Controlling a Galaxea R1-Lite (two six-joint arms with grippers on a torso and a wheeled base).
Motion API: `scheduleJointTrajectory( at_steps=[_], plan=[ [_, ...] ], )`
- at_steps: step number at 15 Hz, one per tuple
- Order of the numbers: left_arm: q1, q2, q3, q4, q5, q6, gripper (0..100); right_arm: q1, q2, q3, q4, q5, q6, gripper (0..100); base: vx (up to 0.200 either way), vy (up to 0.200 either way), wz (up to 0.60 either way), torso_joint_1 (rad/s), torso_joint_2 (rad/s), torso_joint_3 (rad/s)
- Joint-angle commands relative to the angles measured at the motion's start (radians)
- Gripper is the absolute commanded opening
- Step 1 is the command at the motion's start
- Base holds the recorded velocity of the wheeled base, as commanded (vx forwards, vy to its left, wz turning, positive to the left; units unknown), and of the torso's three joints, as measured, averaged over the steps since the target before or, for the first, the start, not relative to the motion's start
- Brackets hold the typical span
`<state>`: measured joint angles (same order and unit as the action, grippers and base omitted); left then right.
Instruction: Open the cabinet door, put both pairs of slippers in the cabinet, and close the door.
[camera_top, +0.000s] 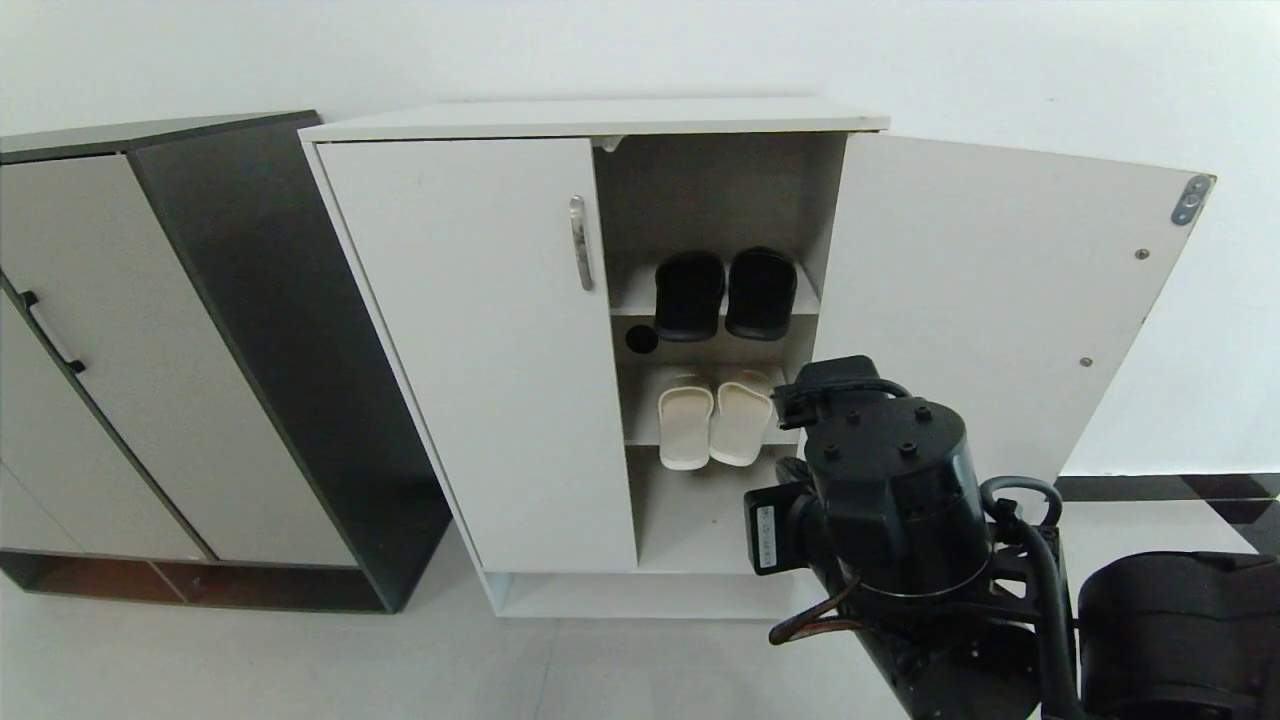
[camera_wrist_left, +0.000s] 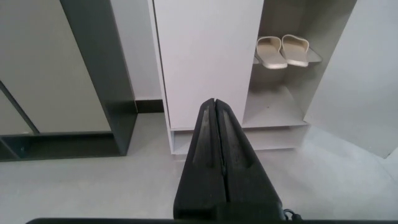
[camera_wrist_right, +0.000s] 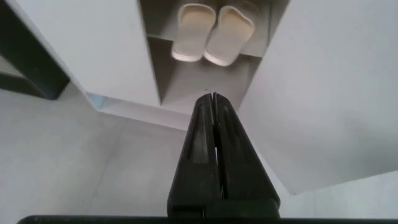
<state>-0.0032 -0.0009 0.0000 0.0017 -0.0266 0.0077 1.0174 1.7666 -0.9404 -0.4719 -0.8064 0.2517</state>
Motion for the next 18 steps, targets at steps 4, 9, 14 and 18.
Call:
scheduleJointTrajectory(
  at_steps=[4, 9, 14, 18],
  plan=[
    [0.000, 0.001, 0.000, 0.000, 0.001, 0.000, 0, -0.003, 0.002, 0.026, -0.008, 0.001, 0.000, 0, 0.000, 0.000, 0.00, 0.000, 0.00, 0.000],
    [0.000, 0.001, 0.000, 0.000, 0.001, 0.000, 0, -0.003, 0.004, 0.029, -0.007, 0.003, 0.000, 0, 0.000, 0.000, 0.00, 0.000, 0.00, 0.000],
    [0.000, 0.001, 0.000, 0.000, 0.001, 0.000, 0, -0.003, 0.014, 0.032, -0.007, 0.012, -0.002, 0, 0.000, 0.000, 0.00, 0.000, 0.00, 0.000],
    [0.000, 0.001, 0.000, 0.000, 0.001, 0.000, 0, -0.003, 0.014, 0.032, -0.007, 0.012, -0.002, 0, 0.000, 0.000, 0.00, 0.000, 0.00, 0.000]
  ],
)
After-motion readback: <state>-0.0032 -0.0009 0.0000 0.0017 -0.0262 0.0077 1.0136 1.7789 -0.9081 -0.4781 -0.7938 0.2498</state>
